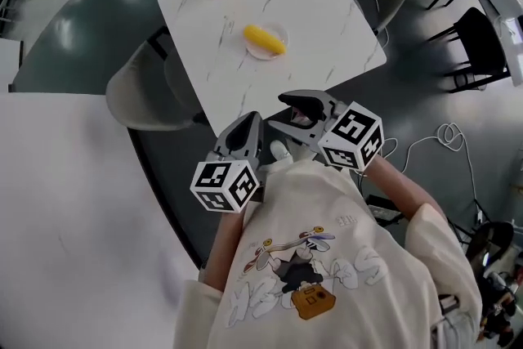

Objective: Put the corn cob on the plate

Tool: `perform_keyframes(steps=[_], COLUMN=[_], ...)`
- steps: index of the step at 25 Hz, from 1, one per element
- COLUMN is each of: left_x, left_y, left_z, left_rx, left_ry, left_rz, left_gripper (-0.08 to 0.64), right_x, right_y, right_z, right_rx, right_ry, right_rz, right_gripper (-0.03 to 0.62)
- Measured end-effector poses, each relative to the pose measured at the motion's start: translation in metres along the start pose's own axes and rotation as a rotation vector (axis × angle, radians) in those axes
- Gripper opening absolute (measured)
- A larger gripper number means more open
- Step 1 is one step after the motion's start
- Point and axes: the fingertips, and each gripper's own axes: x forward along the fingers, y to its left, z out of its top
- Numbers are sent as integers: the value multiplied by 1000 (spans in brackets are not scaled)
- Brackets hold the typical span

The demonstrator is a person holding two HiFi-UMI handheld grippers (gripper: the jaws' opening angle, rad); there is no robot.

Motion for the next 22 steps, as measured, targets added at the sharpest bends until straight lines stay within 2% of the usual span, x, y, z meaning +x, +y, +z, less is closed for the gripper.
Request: perform_keyframes(steps=[3,4,5,11,17,18,19,22], left_x=[-6,-7,-8,-11,-15,-17,-19,-22], left_y=[-7,-7,-9,-15,-19,-19,-18,-16], left_z=[6,3,-1,-10,-9,-10,-11,-14], left_rx=[21,27,30,23,43,40,36,22], left_ry=[-25,-22,-16,-11,-28,-29,-27,-29], left_rz=[1,0,-5,-37,-24,-20,-14,-4], left_gripper=[6,6,6,6,6,6,6,6], right_x=[2,2,2,-4,-10,-11,-12,-17], right_y=[9,12,14,22,27,27,27,24], right_z=[0,-3,-8,-18,-23,-24,-25,-25], right_rx=[-4,1,11,26,29,25,24,45], right_ry=[1,-1,-2,-3,-21,-26,-35,-74], right_rz=[10,7,4,1,7,-3,-16,-46], right_gripper=[214,175,164,164,164,157,109,71])
